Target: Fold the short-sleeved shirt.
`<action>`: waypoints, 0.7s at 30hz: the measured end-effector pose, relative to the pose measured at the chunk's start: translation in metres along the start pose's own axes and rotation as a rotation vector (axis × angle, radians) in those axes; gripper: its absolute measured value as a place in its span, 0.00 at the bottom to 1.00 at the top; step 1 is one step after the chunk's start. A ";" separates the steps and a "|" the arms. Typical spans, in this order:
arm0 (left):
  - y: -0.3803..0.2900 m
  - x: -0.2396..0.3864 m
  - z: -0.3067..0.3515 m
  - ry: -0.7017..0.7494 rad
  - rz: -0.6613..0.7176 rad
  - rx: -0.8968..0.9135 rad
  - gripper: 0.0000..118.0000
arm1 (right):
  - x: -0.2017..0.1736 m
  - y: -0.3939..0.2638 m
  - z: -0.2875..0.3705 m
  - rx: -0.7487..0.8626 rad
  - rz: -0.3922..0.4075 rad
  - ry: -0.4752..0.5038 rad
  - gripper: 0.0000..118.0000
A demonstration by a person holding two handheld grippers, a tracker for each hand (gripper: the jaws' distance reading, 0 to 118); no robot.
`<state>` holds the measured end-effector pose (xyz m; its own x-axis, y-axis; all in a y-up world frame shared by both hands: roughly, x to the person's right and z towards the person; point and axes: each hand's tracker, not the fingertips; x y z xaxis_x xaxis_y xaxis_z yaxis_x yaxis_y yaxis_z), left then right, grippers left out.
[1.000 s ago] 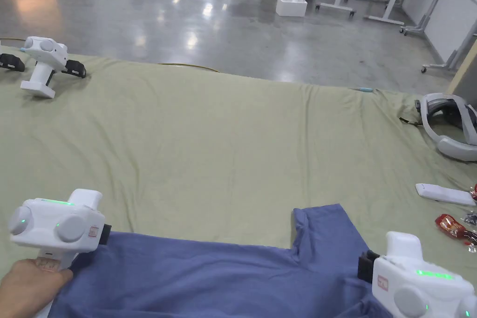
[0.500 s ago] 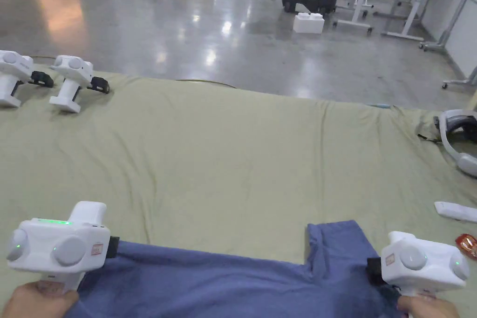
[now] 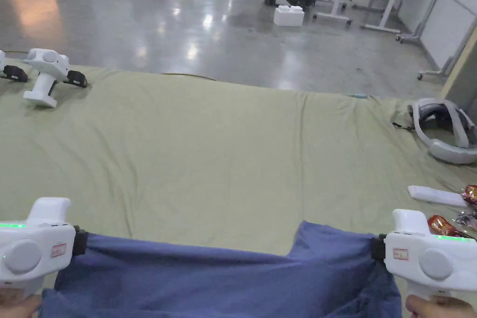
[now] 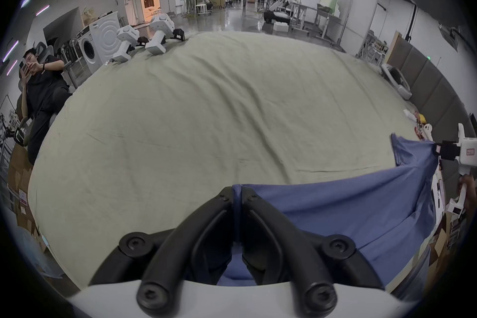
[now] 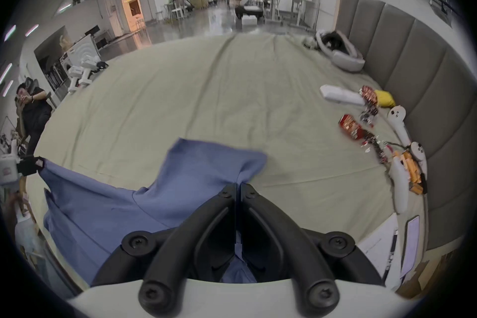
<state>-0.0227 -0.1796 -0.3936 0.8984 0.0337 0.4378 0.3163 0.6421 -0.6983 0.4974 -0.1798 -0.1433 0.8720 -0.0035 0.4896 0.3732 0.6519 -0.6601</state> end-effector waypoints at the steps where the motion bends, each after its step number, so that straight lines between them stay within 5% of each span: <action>1: -0.001 -0.002 0.008 -0.005 0.006 0.015 0.06 | -0.002 -0.001 0.014 0.024 0.013 0.002 0.04; 11: -0.028 -0.027 0.074 -0.073 0.021 0.097 0.06 | -0.008 -0.053 0.108 0.103 0.060 -0.011 0.04; 21: -0.104 -0.060 0.076 -0.105 0.047 -0.009 0.06 | -0.005 -0.149 0.132 -0.029 0.049 -0.051 0.04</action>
<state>-0.1327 -0.1901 -0.3043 0.8755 0.1436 0.4614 0.2781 0.6311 -0.7241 0.3957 -0.1769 0.0281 0.8725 0.0673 0.4840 0.3400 0.6279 -0.7001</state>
